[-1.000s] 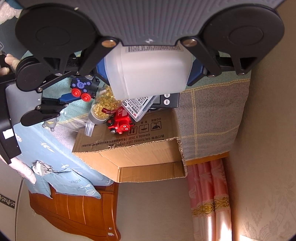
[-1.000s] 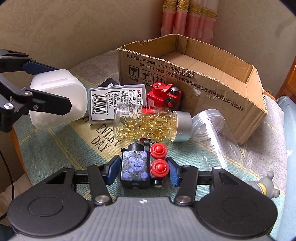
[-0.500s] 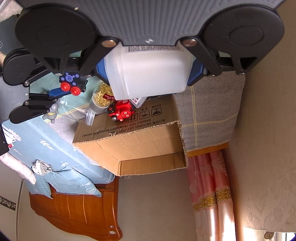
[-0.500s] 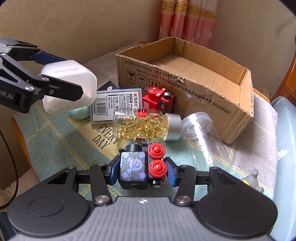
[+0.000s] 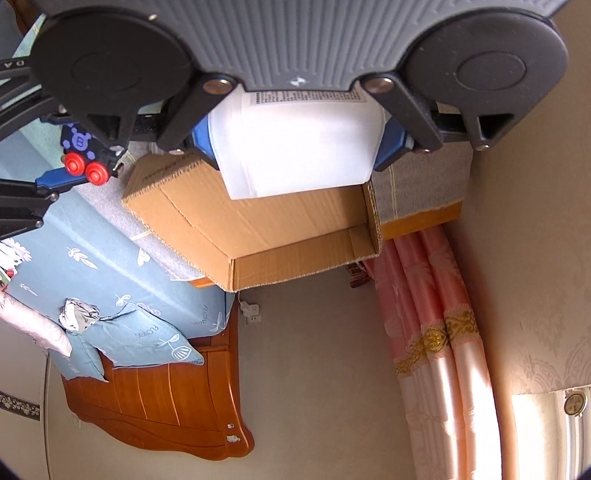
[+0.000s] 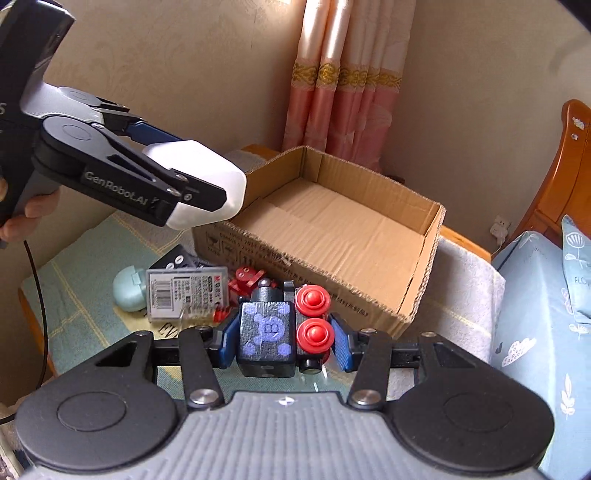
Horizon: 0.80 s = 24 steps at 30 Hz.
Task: Organize rigid objects
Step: 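Lower the white container into the box and open the left gripper while the right carries the cube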
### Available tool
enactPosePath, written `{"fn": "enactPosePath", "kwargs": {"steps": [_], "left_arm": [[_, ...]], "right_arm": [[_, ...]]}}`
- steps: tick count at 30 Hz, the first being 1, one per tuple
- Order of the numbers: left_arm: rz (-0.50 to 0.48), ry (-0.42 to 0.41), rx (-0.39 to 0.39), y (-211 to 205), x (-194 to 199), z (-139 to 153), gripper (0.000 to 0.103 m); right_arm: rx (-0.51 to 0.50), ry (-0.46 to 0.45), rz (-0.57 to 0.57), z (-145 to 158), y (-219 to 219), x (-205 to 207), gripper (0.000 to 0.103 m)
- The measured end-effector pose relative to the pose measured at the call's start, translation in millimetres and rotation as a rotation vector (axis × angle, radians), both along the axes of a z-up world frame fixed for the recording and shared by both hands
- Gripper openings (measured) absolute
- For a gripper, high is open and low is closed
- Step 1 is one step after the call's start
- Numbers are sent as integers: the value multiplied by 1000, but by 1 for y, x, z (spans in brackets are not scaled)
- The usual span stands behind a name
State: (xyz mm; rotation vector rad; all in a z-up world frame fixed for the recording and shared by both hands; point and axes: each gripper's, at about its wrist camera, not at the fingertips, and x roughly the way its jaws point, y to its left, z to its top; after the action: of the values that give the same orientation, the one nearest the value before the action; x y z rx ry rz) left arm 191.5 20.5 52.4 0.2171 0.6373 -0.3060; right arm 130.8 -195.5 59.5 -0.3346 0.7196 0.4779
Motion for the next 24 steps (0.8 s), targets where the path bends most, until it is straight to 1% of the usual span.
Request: {"fn": "enactPosePath", "kwargs": {"steps": [6,10,13,14,15,16,18,22,24], "left_arm": [[15,2,26,-13,60,4,83],[33,22,36,-20,98,0,83],[53,26,29,-24,121,-6,83],[62,22,34,-26,128,-9,85],[77,22,39,-26,134,-12,90],[91,28,41,-26,138,-14,93],[99,38,32,-23,141,-18,93],[99,39,2,-14,127,-15,95],[100,39,10,-9,117,-11,100]], "right_arm": [[5,-27,-31,16,-9,23,55],[8,-29,-53,19,-12,39,55],[5,-29,-68,19,-14,46,55],[7,-27,-75,20,-15,48,55],[7,-25,-79,20,-15,50,55],[7,-23,-84,19,-16,51,55],[6,-21,-86,19,-16,52,55],[-3,-16,-91,18,-15,56,55],[-2,-9,-98,17,-14,59,55]]}}
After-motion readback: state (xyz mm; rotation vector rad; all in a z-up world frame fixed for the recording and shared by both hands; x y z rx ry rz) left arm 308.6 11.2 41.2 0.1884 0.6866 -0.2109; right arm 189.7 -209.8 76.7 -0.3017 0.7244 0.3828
